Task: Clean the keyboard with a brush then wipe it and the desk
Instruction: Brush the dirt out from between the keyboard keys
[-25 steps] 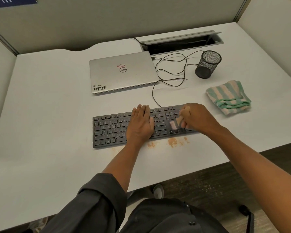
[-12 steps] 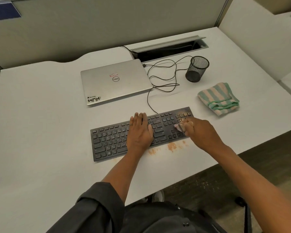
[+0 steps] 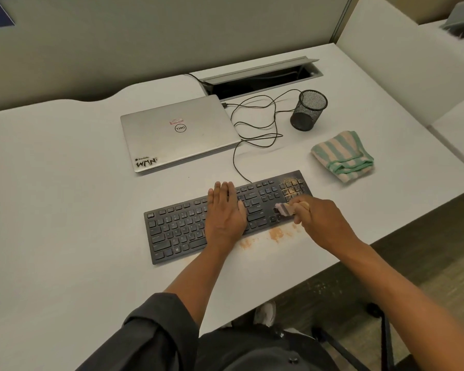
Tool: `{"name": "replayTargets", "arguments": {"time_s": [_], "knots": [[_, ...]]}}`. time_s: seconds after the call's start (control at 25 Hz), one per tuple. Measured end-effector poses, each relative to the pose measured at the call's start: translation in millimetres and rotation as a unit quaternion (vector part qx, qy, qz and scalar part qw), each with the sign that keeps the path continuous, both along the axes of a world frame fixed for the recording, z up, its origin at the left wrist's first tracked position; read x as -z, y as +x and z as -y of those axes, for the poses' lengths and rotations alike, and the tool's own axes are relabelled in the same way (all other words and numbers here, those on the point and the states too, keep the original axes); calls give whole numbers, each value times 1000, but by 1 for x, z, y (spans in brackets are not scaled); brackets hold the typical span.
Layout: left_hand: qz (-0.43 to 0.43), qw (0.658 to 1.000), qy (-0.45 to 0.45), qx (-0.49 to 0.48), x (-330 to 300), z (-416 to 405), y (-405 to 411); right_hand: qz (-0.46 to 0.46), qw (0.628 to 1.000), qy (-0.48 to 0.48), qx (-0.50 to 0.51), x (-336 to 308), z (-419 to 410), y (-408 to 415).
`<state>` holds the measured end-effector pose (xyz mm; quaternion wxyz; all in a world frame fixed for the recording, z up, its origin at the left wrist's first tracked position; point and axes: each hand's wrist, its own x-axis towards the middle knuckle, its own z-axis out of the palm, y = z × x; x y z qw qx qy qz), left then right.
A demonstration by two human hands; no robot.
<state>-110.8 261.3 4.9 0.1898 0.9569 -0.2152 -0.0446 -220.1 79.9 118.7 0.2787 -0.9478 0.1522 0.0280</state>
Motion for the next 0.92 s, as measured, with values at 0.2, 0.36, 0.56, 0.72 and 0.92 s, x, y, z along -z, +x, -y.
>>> {"name": "replayTargets", "arguments": {"time_s": [0.2,0.36,0.56,0.72,0.92], "knots": [[3,1000,3,-1,-1,0,0,-22,999,27,-2,-1,-6,6],[1,1000,5,-5,-1,1,-2,-4,998,69,5,2,2,9],[-6,1000,11,-10,-3,1,-2,19,1000,-11,19,-1,28,10],[-17,999,17,-25,-7,5,-3,18,998,52,-29,7,33,13],[-22,999,5,-42,-9,25,-5,25,996,85,23,3,59,17]]}}
